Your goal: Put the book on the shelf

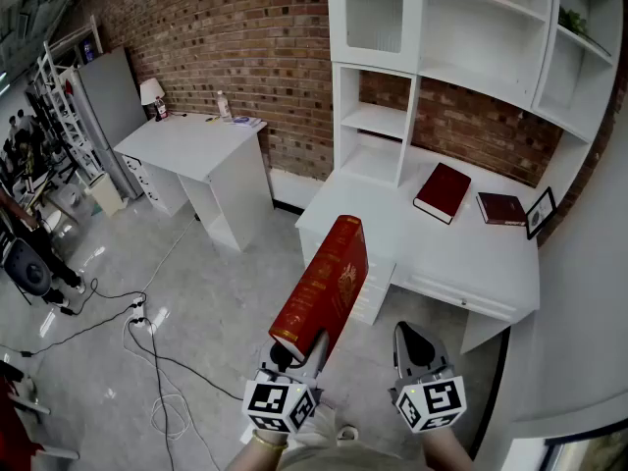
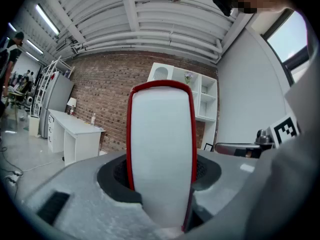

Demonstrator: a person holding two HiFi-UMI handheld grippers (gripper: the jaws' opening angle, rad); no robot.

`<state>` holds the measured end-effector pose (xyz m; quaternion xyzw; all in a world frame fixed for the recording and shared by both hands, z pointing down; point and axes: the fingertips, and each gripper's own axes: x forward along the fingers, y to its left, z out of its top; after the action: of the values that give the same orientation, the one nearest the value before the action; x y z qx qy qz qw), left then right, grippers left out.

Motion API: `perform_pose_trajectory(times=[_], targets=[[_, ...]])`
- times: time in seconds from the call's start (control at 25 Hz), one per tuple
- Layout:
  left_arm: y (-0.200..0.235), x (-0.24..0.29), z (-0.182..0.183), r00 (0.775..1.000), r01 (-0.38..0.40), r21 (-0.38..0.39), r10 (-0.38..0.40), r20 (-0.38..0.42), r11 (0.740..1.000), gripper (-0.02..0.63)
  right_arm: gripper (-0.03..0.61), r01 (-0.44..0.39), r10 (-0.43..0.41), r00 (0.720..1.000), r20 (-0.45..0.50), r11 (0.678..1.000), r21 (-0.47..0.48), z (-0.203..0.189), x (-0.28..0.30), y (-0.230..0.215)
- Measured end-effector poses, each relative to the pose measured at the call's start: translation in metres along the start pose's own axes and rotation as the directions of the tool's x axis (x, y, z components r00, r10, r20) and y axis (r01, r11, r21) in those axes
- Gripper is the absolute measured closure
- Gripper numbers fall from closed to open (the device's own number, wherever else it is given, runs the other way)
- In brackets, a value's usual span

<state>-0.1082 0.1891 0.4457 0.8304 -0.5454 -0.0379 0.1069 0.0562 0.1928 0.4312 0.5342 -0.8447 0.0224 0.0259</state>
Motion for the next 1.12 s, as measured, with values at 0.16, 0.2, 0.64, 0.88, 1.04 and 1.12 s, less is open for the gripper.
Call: perform_pose_trajectory(times=[0.16, 0.2, 0.64, 0.88, 1.04, 1.12], targets=[[-0.031, -0.029, 0.004, 1.0, 0.014, 0.021, -0.014, 0.017, 1.0, 0.38, 0.572, 0.011, -0.01, 1.0, 0.03, 1.0, -0.003, 0.01, -0.035, 0.0], [-0.035, -0.035, 0.005, 1.0, 0.012, 0.028, -0.013, 0.02, 1.0, 0.38, 0.572, 0.014, -0.014, 0.999, 0.038, 1.0, -0.001, 0.012, -0.041, 0.0], [-0.044, -0.072, 0.014, 0.998, -0.041, 0.042, 0.039, 0.057, 0.998, 0.38, 0.572, -0.039, 0.041, 0.996, 0.073, 0.999, -0.029, 0.02, -0.069, 0.028], [-0.046, -0.073, 0.014, 0.997, -0.054, 0.04, 0.052, 0.055, 0.998, 0.38, 0.572, -0.069, 0.07, 0.995, 0.077, 0.997, -0.027, 0.02, -0.073, 0.031], [-0.043, -0.071, 0.011, 0.997, -0.053, 0.043, 0.05, 0.057, 0.998, 0.38, 0.572, -0.078, 0.079, 0.994, 0.071, 0.997, -0.019, 0.013, -0.072, 0.033], [-0.041, -0.069, 0.01, 0.997, -0.053, 0.042, 0.051, 0.059, 0.998, 0.38, 0.572, -0.086, 0.087, 0.994, 0.067, 0.996, -0.018, 0.009, -0.069, 0.035]])
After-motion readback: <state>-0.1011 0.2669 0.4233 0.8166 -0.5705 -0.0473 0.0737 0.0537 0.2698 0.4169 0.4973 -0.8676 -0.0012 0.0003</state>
